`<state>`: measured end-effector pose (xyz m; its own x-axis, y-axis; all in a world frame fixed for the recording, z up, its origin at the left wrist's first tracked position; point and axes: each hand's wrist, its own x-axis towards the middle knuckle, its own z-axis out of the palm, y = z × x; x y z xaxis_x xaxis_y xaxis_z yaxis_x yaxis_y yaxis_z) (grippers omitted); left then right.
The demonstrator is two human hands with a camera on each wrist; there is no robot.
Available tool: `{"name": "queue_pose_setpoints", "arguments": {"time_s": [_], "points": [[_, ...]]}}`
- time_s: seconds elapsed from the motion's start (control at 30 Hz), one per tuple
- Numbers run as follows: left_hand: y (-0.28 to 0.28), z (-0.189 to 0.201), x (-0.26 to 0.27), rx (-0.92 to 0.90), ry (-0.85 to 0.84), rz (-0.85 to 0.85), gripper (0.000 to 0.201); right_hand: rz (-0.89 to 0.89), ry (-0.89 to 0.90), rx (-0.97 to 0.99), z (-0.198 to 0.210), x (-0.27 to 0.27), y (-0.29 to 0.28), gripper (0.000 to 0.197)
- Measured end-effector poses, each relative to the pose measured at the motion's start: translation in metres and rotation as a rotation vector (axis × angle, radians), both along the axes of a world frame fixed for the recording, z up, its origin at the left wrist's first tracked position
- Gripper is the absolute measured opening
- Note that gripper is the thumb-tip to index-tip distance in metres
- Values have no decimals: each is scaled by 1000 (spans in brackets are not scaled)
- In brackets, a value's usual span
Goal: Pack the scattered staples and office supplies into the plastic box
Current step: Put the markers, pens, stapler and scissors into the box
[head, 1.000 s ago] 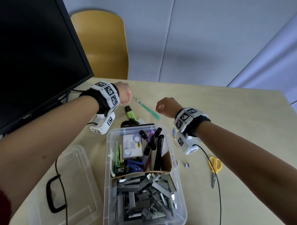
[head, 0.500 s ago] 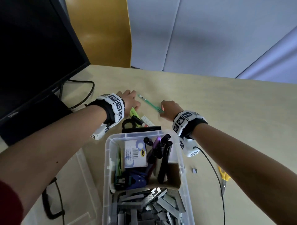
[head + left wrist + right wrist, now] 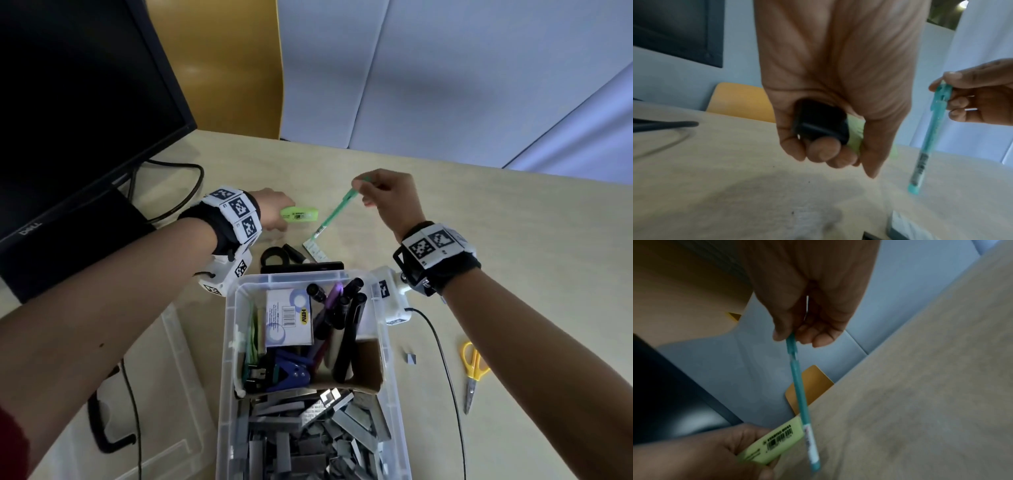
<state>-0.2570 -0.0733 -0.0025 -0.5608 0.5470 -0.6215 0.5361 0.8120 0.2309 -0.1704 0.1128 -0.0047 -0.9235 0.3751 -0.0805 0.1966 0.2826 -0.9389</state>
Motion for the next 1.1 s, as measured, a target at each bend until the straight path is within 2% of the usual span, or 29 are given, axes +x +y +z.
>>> {"name": "queue_pose_setpoints", "arguments": {"time_s": [0.1,0.2,0.33,0.4,0.47,0.57,0.67,0.83,0.93,1.0,1.1], "points": [[-4,2,0,84,-9,136,23,10,93,224,7,-5,-1,14],[-9,4,3,122,-12,221,25,261,102,369,8,-3,-14,21],[-13,10,7,120,-33,287,23,768,-276,565,-11,1,-35,20],[-15,14,8,110,-65,321,18,886,-423,644,-21,-1,-39,24],[-16,17,9,104,-100,349,15,928,-507,694,-26,-3,-39,30],[-13,19,11,118,-142,359,14,973,-589,776,-30,0,-35,19],[-9,23,12,147,-143,334,14,1017,-620,818,-35,10,-38,23],[-8,29,12,141,-87,273,11,1042,-608,849,-42,20,-43,29],[-9,36,13,96,22,180,19,1013,-624,882,-42,22,-37,18],[-8,43,15,82,53,128,18,974,-640,800,-39,26,-30,7],[-7,58,18,55,71,73,23,836,-558,603,-28,39,-20,7]]}}
